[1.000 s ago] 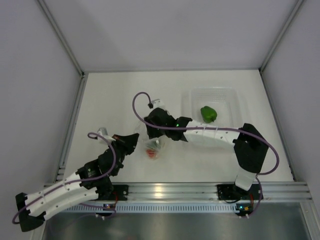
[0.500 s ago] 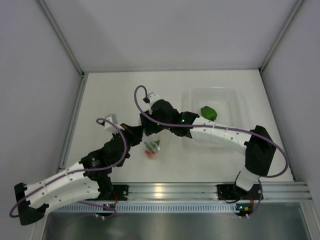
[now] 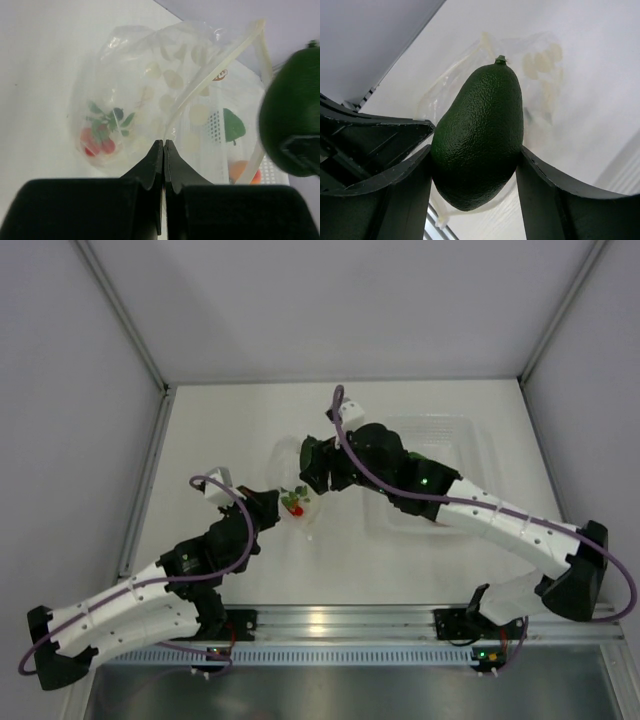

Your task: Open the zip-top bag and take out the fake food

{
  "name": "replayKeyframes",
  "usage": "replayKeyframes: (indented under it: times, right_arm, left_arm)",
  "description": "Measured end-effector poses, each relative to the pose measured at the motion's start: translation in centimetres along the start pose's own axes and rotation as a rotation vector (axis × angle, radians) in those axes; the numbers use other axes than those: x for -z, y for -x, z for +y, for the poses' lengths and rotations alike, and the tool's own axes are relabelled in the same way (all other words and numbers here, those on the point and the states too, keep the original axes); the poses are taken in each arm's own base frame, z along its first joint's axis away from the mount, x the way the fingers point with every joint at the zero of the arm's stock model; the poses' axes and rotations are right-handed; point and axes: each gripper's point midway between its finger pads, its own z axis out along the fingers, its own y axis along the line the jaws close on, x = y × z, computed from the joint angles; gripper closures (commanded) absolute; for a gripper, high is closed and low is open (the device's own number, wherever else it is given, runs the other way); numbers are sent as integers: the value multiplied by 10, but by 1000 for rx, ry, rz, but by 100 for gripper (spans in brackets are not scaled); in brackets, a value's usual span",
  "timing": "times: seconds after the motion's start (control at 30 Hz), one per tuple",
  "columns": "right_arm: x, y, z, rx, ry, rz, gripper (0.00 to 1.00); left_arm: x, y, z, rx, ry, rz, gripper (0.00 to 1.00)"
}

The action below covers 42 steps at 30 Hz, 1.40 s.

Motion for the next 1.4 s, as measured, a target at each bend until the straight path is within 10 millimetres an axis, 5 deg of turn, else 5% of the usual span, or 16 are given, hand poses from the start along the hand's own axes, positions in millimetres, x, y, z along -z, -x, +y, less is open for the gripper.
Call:
replayKeyframes:
  times: [0.17, 0.33, 0.63, 0.8, 1.0, 1.17, 1.4]
  right_arm:
    - [32, 23, -35, -69, -6, -70, 67]
    - [49, 20, -108, -140, -158, -89, 67]
    - [76, -22, -283, -297, -653, -15, 64]
    - [73, -63, -345, -319, -833, 145, 60]
    - [59, -91, -385, -324, -928, 291, 34]
    - [57, -95, -392, -320, -949, 333, 10]
    - [62, -84, -379, -326, -907, 299, 18]
  left_arm:
    - [0, 1, 9, -31, 37, -6, 100]
    - [0, 3, 8, -31, 40, -11, 100]
    - [3, 1, 7, -43, 24, 13, 100]
    - [5, 4, 0, -64, 17, 34, 100]
    - [5, 10, -16, -88, -6, 54, 100]
    - [4, 10, -28, -127, -20, 79, 100]
    - [0, 10, -45, -153, -39, 103, 100]
